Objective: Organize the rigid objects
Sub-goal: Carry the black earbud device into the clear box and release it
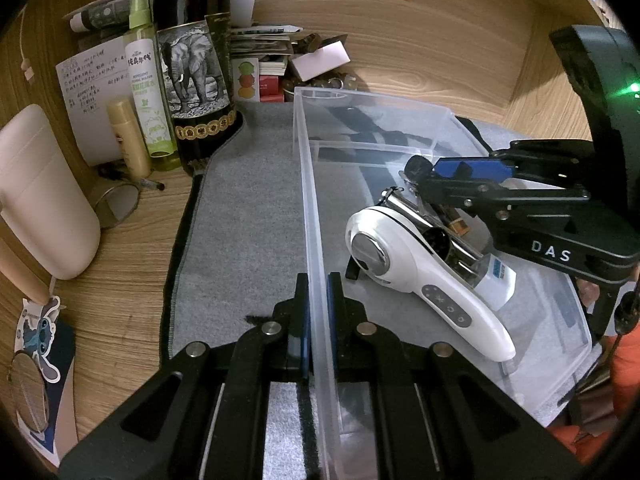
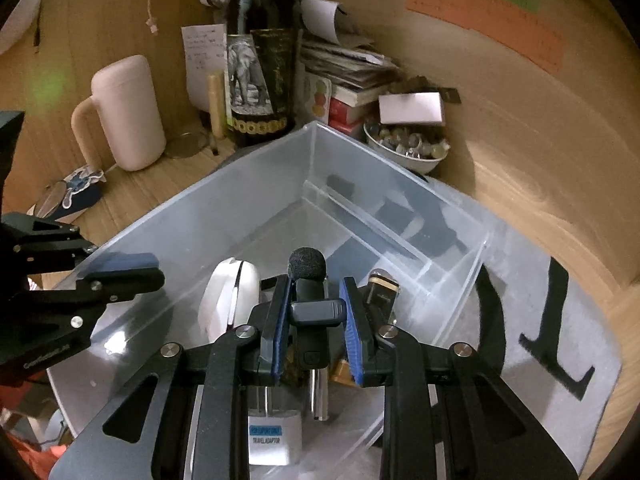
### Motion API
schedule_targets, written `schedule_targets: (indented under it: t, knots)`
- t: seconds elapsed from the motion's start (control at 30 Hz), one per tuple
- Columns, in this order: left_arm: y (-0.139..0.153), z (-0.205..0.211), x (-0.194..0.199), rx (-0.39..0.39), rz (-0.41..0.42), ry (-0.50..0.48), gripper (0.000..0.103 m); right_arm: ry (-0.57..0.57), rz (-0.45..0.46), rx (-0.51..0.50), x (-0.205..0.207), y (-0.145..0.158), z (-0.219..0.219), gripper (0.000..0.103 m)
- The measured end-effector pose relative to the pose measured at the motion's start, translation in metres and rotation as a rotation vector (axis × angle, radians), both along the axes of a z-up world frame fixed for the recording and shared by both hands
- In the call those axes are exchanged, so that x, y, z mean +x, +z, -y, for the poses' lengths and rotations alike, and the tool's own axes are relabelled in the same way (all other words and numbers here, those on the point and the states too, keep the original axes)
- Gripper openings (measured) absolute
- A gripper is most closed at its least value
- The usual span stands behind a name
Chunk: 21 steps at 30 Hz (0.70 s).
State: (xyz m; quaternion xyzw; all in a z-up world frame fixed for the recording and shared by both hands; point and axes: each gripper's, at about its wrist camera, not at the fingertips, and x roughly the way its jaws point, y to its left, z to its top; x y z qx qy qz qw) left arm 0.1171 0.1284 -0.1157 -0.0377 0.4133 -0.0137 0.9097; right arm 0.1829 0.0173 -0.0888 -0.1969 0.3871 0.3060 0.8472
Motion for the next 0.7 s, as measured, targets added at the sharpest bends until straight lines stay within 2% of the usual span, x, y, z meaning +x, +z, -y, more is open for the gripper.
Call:
schedule_targets:
  t: [0.1,0.17,0.23,0.53,0.7]
  knots:
    - [0.0,0.0,0.0,0.001,0.0,0.0,0.006,-0.005,-0.016,0.0,0.002,-0.001,0.0,0.025]
    - [0.0,0.0,0.0,0.0,0.0,0.001,0.006,-0.01,-0.014,0.0,0.002,-0.001,0.001,0.039]
    - [0.0,0.0,0.0,0.001,0.0,0.001,0.006,-0.018,-0.002,0.014,0.001,0.003,0.003,0.045]
    - [0.0,0.0,0.0,0.002,-0.001,0.0,0.006,-0.024,0.062,0.052,-0.014,0.027,0.019,0.056]
    - [-0.001,-0.001,-0.001,0.004,-0.001,0.0,0.006,-0.047,0.138,0.064,-0.036,0.046,0.039,0.064]
